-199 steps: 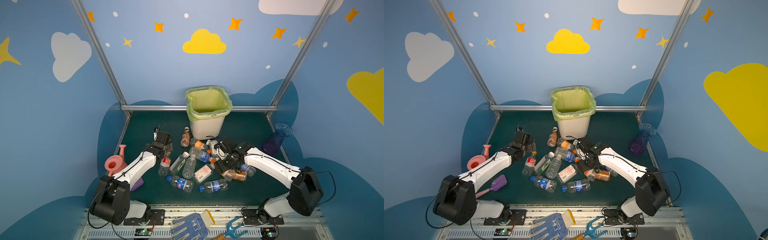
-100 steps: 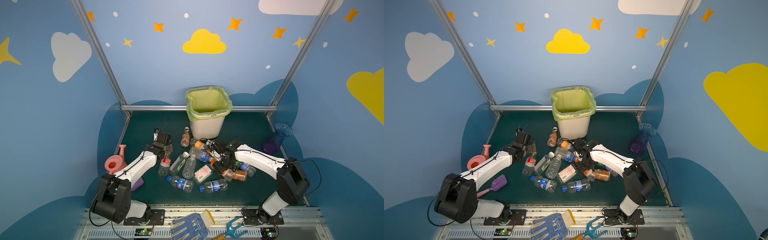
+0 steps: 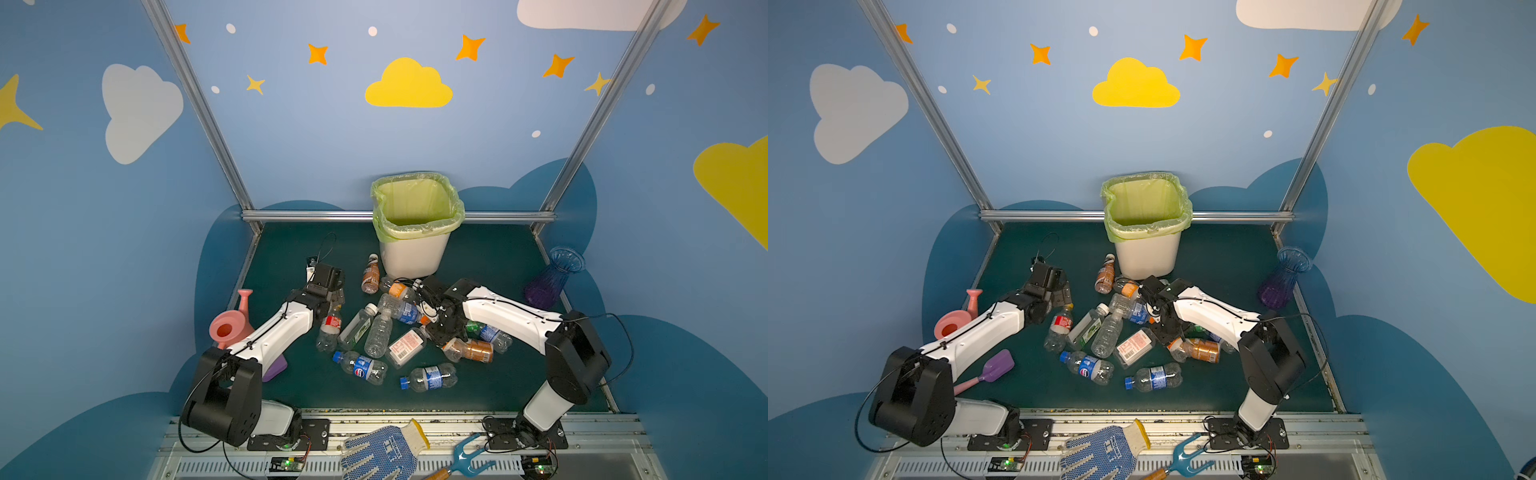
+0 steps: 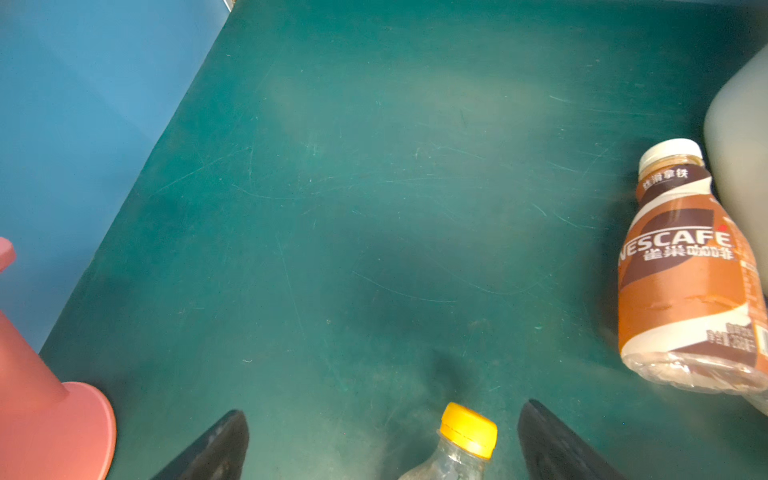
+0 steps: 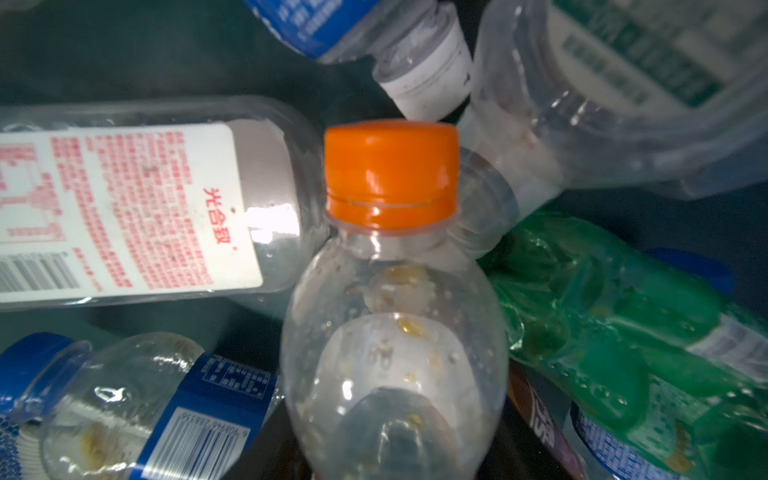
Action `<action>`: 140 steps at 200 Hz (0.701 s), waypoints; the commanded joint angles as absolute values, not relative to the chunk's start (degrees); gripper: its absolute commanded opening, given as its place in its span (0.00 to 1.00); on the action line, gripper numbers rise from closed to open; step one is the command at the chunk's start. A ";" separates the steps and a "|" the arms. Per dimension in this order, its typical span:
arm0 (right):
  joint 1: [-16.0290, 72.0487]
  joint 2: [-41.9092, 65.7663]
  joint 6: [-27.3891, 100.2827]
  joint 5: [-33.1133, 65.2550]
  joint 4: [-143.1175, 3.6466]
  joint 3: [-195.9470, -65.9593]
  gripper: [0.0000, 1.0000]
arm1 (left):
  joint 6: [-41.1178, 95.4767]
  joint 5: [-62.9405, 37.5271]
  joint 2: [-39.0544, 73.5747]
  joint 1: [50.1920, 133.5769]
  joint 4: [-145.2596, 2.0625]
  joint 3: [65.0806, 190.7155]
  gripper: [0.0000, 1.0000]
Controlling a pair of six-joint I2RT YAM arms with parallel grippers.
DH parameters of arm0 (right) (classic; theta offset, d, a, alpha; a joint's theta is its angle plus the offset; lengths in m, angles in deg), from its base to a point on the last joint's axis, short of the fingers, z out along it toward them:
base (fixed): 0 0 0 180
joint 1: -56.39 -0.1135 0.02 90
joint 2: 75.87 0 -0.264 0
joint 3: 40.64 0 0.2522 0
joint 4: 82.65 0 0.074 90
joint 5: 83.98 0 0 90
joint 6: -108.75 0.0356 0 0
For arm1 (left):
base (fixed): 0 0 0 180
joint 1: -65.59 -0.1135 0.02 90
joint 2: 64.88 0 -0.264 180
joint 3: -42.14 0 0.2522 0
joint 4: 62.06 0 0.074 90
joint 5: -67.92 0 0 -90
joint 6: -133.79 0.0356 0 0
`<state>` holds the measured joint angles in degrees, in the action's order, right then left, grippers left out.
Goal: Throw the plastic bottles in the bin
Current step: 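Close the right gripper on the orange-capped clear bottle and lift it, then carry the orange-capped bottle over the bin and release it with the right gripper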
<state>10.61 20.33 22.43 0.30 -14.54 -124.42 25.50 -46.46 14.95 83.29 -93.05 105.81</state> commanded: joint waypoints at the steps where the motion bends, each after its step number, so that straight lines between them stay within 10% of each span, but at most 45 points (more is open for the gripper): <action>1: 10.38 20.01 21.50 -1.12 -13.08 -126.66 0.48 | 24.98 -47.60 15.23 82.80 -94.45 105.47 1.00; 140: 19.46 -6.02 10.84 -6.16 -27.67 -145.31 0.47 | 23.01 -45.30 17.76 81.28 -97.20 106.12 1.00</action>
<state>15.20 -2.58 15.63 -4.31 -18.04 -139.85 23.67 -46.31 16.22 81.56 -94.39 105.70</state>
